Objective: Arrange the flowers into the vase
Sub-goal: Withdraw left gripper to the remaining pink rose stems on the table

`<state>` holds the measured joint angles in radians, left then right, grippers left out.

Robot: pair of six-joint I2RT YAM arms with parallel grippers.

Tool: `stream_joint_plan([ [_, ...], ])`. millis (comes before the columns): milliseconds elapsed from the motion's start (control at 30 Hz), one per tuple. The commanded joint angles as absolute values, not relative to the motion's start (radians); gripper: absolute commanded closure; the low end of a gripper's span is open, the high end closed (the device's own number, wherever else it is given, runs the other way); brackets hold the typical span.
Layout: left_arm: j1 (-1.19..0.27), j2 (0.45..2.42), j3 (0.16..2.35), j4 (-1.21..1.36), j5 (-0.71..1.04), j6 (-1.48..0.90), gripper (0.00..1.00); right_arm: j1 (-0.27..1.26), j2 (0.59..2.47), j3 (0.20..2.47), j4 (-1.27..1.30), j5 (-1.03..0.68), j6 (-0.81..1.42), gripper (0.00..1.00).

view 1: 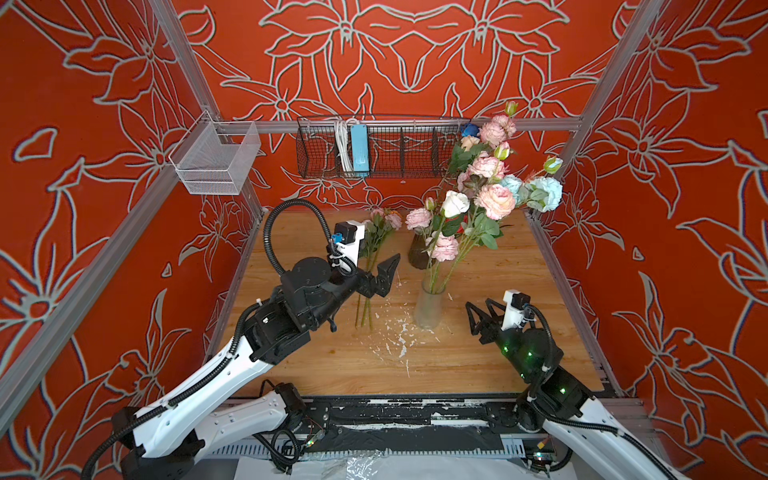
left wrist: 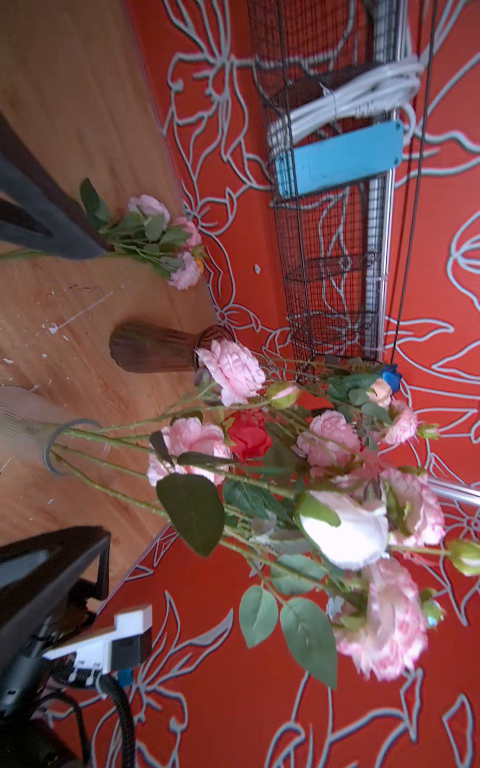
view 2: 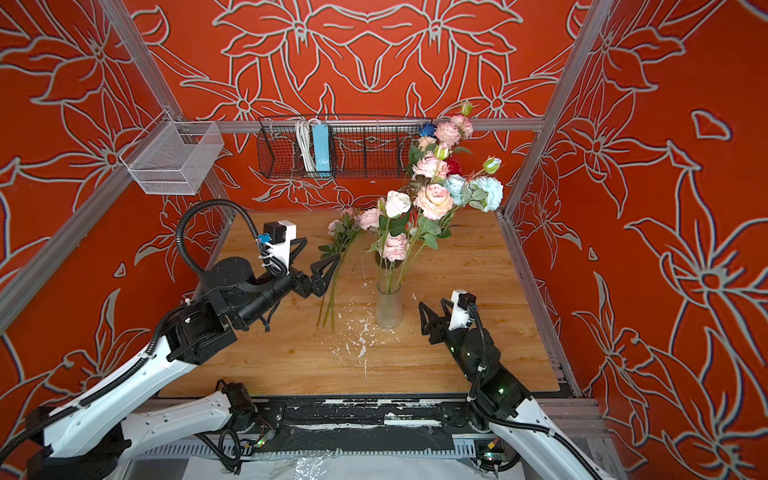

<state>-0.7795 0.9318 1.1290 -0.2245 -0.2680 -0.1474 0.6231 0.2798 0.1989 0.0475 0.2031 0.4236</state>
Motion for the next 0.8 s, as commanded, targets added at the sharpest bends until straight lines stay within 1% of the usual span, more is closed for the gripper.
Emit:
stream_joint_plan([
  [0, -0.698, 0.960, 1.104, -0.333, -0.352, -0.258, 0.02, 0.618, 0.276, 0.204, 0.055, 0.221, 0.422, 0.26],
  [67, -0.609, 0.979, 1.099, -0.371, -0.337, -0.351, 0.02, 0.618, 0.278, 0.203, 0.055, 0.225, 0.423, 0.26],
  [167, -0.459, 1.079, 1.092, -0.398, -0.215, -0.422, 0.02, 0.618, 0.284, 0.205, 0.055, 0.225, 0.425, 0.26],
  [233, -0.395, 1.151, 1.105, -0.413, -0.165, -0.452, 0.02, 0.617, 0.286, 0.207, 0.054, 0.227, 0.429, 0.26],
  [333, -0.342, 1.295, 1.171, -0.472, -0.134, -0.474, 0.17, 0.617, 0.295, 0.206, 0.058, 0.233, 0.433, 0.26],
  [533, -0.308, 1.593, 1.276, -0.452, -0.087, -0.460, 0.57, 0.617, 0.314, 0.213, 0.051, 0.242, 0.436, 0.27],
  [567, -0.307, 1.651, 1.316, -0.471, -0.086, -0.450, 0.61, 0.618, 0.314, 0.212, 0.052, 0.246, 0.437, 0.27],
  [667, -0.307, 1.817, 1.460, -0.552, -0.066, -0.415, 0.64, 0.617, 0.314, 0.212, 0.052, 0.250, 0.441, 0.27],
  [767, -0.306, 1.950, 1.582, -0.594, -0.052, -0.376, 0.64, 0.618, 0.318, 0.213, 0.051, 0.249, 0.442, 0.27],
])
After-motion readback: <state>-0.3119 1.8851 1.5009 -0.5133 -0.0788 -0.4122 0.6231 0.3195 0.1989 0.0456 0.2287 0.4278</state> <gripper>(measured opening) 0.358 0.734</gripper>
